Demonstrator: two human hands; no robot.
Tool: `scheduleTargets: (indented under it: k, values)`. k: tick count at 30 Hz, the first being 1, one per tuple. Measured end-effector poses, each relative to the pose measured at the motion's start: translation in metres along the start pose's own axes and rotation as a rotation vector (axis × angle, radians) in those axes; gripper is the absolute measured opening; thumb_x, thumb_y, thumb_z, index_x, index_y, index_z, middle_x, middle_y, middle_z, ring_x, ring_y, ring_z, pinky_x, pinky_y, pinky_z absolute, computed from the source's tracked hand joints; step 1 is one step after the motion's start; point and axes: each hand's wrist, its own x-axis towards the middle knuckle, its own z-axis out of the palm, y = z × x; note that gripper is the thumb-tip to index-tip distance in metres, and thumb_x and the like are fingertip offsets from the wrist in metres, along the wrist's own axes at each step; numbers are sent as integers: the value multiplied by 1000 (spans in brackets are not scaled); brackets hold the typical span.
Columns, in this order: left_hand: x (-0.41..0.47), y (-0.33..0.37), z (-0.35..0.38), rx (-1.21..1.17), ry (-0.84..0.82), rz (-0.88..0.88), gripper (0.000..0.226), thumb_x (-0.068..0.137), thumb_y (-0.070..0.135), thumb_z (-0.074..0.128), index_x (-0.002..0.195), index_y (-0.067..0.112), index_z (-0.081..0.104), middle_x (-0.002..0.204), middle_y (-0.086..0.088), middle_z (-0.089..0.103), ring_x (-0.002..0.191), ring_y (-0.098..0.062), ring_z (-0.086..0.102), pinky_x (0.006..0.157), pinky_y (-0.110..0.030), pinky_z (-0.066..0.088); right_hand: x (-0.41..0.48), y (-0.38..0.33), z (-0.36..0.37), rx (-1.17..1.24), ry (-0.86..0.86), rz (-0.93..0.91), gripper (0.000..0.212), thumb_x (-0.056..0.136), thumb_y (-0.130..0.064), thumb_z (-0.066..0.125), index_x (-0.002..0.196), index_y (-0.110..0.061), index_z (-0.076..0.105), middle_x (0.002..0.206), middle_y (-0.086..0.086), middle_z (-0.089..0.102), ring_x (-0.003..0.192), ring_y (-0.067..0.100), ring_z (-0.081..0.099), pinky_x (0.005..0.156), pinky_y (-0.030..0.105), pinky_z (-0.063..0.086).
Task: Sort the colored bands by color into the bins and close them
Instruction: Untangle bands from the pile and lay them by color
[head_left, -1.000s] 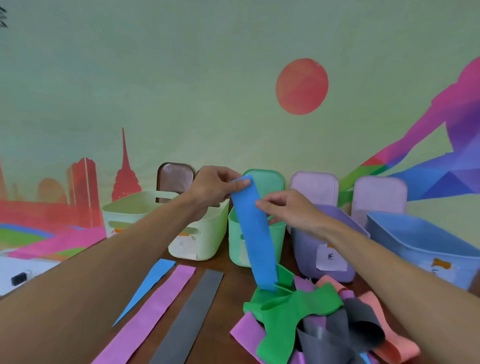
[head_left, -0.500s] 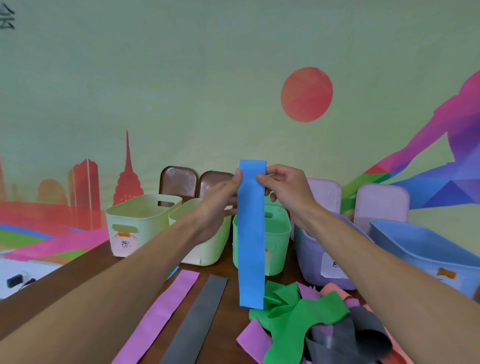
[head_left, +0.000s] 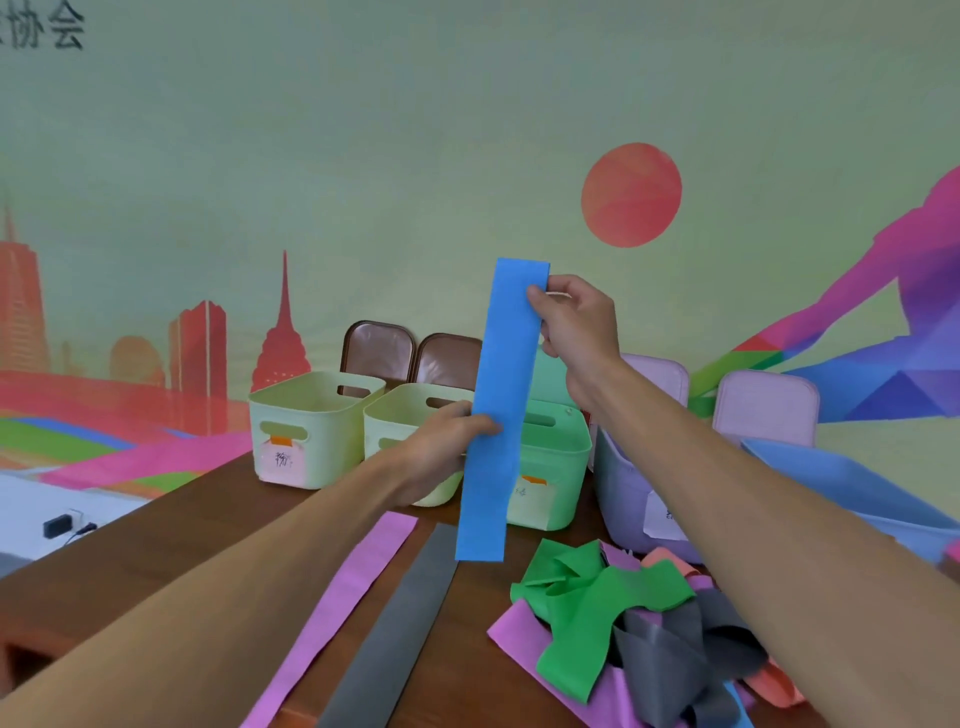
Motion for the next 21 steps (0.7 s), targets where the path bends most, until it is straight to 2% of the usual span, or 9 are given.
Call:
scheduleTargets:
  k: [3, 5, 7, 9, 12, 15, 19, 21]
  values:
    - [-16, 1, -8, 11, 10, 0, 28, 94, 7, 41, 120, 5, 50, 97, -15, 63, 75, -25, 65, 77, -40, 55, -7, -2, 5, 45, 4, 48, 9, 90, -10, 60, 82, -15, 61, 64, -2, 52, 46, 6, 41, 42, 18, 32]
    - [-28, 0, -15, 86, 39, -17, 24, 96, 13, 43, 117, 12, 53, 98, -8, 64, 77, -20, 63, 76, -35, 53, -12, 0, 10, 81, -5, 55, 14, 90, -7, 58, 77, -13, 58, 67, 2, 52, 48, 12, 42, 42, 20, 35]
    - [-40, -5, -23, 166, 82, -54, 15, 97, 23, 45, 104, 21, 58, 93, 1, 64, 76, -13, 61, 68, -26, 51, -17, 3, 15, 76, -5, 52, 17, 89, -7, 56, 73, -12, 54, 66, 4, 51, 48, 16, 45, 45, 23, 39]
    - [-49, -14, -34, 238, 156, -77, 17, 97, 28, 47, 98, 18, 61, 85, 2, 62, 70, -11, 58, 63, -23, 46, -20, 12, 23, 29, -5, 47, 19, 87, -8, 54, 69, -13, 50, 59, 2, 50, 47, 19, 48, 46, 27, 41]
    - [-62, -35, -58, 351, 243, -148, 25, 92, 33, 54, 96, 10, 64, 83, -2, 60, 71, -16, 55, 67, -27, 42, -28, 39, 40, -41, -22, 89, 15, 83, -8, 52, 70, -14, 48, 49, -1, 53, 45, 22, 54, 46, 28, 46]
    - [-74, -50, -90, 472, 287, -229, 39, 89, 39, 57, 99, 4, 67, 87, -6, 61, 75, -20, 55, 72, -30, 39, -35, 66, 58, -67, -48, 148, 17, 82, -3, 54, 75, -18, 49, 64, 3, 58, 42, 19, 56, 43, 27, 46]
    - [-88, -56, -129, 668, 354, -274, 39, 90, 40, 55, 75, 4, 60, 65, -4, 51, 54, -15, 47, 55, -25, 33, -38, 90, 82, -129, -194, 177, 14, 81, -2, 65, 88, -12, 57, 72, 5, 61, 44, 10, 54, 38, 21, 42]
    - [-95, -61, -142, 677, 376, -310, 42, 89, 44, 57, 67, 9, 58, 60, -2, 52, 50, -13, 46, 50, -24, 32, -36, 105, 91, -196, -265, 159, 14, 80, -6, 70, 85, -13, 58, 71, 4, 63, 42, 4, 53, 38, 19, 41]
